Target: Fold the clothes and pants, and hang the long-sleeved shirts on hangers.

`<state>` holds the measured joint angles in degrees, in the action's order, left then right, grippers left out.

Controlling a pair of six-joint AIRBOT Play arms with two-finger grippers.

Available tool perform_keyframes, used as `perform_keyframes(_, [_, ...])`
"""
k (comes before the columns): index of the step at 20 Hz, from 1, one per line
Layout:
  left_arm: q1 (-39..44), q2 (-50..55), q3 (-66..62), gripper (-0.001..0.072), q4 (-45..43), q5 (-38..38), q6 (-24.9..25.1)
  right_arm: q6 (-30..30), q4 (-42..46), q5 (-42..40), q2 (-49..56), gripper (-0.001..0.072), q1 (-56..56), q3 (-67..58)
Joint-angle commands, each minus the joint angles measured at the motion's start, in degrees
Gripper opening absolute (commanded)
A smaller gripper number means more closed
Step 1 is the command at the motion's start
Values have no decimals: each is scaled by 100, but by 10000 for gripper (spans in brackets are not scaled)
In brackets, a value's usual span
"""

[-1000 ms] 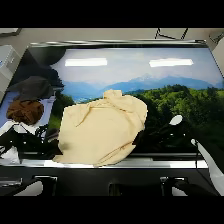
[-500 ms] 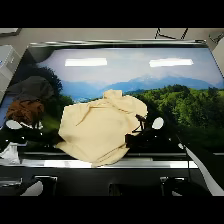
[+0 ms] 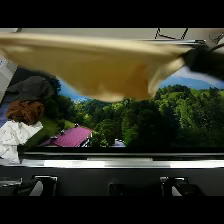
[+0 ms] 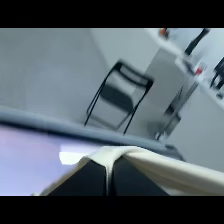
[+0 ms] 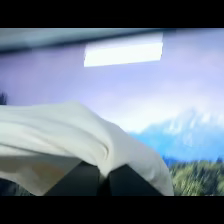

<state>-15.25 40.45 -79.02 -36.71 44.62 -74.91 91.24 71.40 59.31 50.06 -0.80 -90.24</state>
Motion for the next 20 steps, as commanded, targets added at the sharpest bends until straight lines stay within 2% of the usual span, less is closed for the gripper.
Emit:
perform_keyframes(1, [-2,-612,-713,15,76,-525,-55,-221,284,-297,-850,43,256,-776])
perform_keyframes(5, [-2,-787,-713,15,72,-509,-66,-256,321,-699,-1320,43,256,-776])
perform_keyframes(7, [-2,-706,-621,15,48,-356,-46,-256,393,-535,-1342,43,256,-776])
perform_keyframes(9, [-2,-575,-363,16,-201,-35,-42,-219,431,507,-1132,43,256,-761])
perform_keyframes(11, [-2,-326,195,16,-566,258,-37,13,428,2118,-625,43,254,-619])
perform_keyframes(12, [-2,-133,605,16,-603,348,120,138,433,2603,-304,43,256,-380])
perform_keyframes(13, [-2,107,1064,16,-601,382,330,155,431,2747,15,43,256,-92])
perform_keyframes(14, [9,402,1491,17,-597,382,400,153,428,2586,380,43,256,284])
perform_keyframes(16, [105,1209,2184,16,-599,343,409,155,186,1681,1132,43,254,1019])
perform_keyframes(18, [302,2188,2487,16,-533,-52,400,153,-564,315,2033,44,249,1572])
perform_keyframes(20, [452,3091,2420,16,-188,-334,400,157,-1272,-560,2900,44,249,1644])
